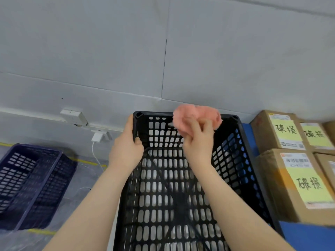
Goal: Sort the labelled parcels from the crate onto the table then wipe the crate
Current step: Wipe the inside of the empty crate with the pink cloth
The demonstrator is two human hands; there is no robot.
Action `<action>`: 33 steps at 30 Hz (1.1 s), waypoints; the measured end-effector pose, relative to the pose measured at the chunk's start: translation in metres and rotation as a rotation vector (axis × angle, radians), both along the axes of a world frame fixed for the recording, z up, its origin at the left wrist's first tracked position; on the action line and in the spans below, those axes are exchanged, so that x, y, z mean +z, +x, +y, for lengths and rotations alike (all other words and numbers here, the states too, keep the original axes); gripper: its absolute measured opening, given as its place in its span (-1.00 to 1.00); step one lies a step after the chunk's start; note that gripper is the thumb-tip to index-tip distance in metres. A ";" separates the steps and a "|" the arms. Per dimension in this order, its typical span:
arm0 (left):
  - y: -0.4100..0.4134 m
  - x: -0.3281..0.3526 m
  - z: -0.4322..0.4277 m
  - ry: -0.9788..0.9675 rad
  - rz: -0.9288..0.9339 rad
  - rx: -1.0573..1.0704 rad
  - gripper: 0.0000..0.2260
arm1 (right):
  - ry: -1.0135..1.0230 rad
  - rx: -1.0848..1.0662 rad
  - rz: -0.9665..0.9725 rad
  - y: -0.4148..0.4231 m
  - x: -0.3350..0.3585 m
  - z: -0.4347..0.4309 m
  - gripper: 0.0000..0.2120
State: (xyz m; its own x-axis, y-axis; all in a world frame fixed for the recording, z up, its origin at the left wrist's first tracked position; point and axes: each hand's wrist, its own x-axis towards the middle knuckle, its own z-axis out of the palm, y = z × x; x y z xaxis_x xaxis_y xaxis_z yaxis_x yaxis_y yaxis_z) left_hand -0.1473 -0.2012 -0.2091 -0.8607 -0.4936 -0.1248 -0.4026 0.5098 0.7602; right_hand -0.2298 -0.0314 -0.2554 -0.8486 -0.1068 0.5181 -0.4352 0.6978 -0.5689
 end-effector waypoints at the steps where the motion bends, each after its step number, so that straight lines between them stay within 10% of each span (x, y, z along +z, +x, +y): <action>1: 0.000 0.000 0.000 -0.008 -0.001 0.004 -0.34 | 0.121 0.034 -0.024 -0.005 -0.016 0.000 -0.49; 9: -0.007 -0.005 -0.003 0.019 0.017 0.013 -0.35 | 0.465 0.138 -0.043 -0.027 -0.067 0.006 -0.52; 13: -0.005 -0.006 -0.001 0.013 0.029 -0.002 -0.35 | 0.762 0.186 -0.500 -0.013 -0.092 0.023 -0.43; 18: -0.009 -0.004 -0.001 0.013 0.036 0.013 -0.35 | 0.542 0.168 -0.829 -0.031 -0.077 0.017 -0.57; 22: -0.004 0.002 0.003 0.002 0.009 0.018 -0.33 | -0.231 -0.108 -0.505 0.001 -0.044 0.023 -0.78; 27: -0.006 0.000 0.001 0.000 0.003 0.012 -0.33 | -0.248 -0.228 0.193 0.002 0.010 0.028 -0.76; 33: -0.007 -0.004 -0.001 0.002 0.009 0.007 -0.35 | 0.184 -0.133 -0.251 -0.023 -0.034 0.012 -0.53</action>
State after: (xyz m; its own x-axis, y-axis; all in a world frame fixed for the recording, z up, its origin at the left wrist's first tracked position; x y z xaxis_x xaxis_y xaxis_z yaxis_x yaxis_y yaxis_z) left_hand -0.1541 -0.2022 -0.2128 -0.8582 -0.4996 -0.1179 -0.3994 0.5055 0.7649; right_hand -0.2527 -0.0196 -0.2892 -0.9600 -0.0593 0.2738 -0.1962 0.8399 -0.5061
